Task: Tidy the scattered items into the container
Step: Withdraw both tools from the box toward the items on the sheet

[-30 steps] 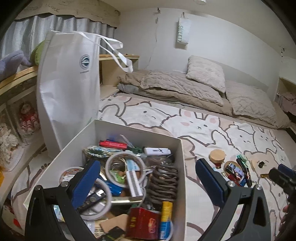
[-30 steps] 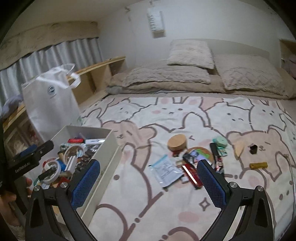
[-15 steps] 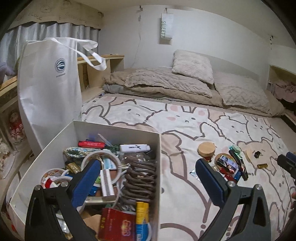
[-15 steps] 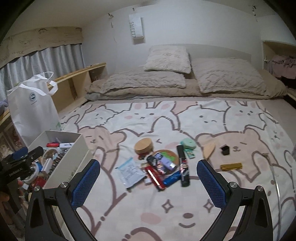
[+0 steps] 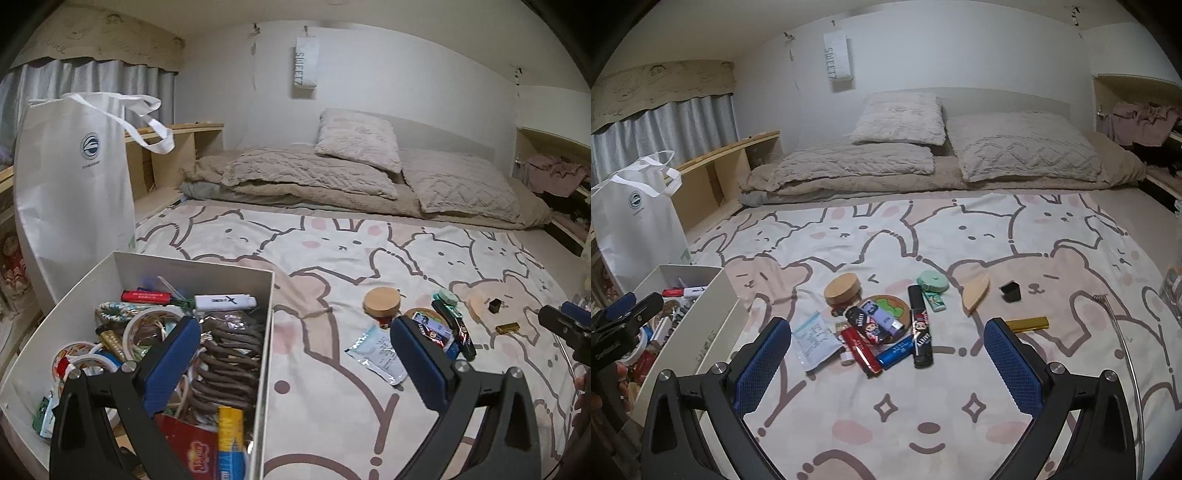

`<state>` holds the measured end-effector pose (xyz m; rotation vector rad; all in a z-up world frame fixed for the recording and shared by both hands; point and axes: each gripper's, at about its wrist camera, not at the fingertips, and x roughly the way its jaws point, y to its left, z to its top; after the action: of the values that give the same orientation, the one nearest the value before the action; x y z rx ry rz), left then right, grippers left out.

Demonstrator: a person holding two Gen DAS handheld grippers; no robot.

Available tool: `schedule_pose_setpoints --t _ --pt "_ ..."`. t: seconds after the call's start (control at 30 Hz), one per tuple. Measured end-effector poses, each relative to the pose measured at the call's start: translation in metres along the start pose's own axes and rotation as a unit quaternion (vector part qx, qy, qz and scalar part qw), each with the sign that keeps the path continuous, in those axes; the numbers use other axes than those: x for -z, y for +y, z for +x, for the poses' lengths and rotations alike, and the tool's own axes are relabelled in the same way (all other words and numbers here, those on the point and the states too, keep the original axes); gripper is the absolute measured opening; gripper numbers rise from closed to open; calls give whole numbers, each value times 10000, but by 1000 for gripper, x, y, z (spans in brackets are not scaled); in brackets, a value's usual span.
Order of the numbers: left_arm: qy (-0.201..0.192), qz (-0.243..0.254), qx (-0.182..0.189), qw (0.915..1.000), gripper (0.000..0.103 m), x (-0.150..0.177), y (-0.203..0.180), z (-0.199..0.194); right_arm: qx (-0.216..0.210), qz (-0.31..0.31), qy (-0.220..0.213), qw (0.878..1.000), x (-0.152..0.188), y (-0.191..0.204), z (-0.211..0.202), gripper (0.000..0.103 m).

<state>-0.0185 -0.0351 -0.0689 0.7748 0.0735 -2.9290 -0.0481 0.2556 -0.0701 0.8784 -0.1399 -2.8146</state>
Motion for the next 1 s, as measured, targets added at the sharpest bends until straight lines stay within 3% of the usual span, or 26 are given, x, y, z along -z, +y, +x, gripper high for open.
schedule_pose_setpoints --t 0.83,1.0 --pt "156 313 261 9990 103 20 -41 20 152 203 -156 9996 8 -21 7 103" --pt "188 434 365 9982 103 25 -53 21 106 -44 -120 9999 10 -17 15 103"
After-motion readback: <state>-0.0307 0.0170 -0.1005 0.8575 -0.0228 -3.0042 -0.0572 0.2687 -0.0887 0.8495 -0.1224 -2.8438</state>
